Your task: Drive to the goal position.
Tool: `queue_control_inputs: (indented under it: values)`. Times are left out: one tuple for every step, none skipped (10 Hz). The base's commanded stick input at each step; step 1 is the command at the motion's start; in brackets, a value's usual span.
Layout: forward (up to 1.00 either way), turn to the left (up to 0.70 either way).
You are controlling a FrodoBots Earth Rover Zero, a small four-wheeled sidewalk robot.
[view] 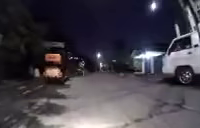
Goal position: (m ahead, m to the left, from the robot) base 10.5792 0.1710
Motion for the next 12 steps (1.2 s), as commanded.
queue_control_inputs:
  values:
    - [0.85, 0.04]
    - [0.85, 0.04]
    - [0.85, 0.09]
    - [0.85, 0.14]
    - [0.85, 0.32]
    - [0.85, 0.04]
    - [0.85, 0.04]
    - [0.85, 0.04]
    - [0.85, 0.04]
    - [0.85, 0.04]
    - [0.85, 0.04]
    - [0.85, 0.04]
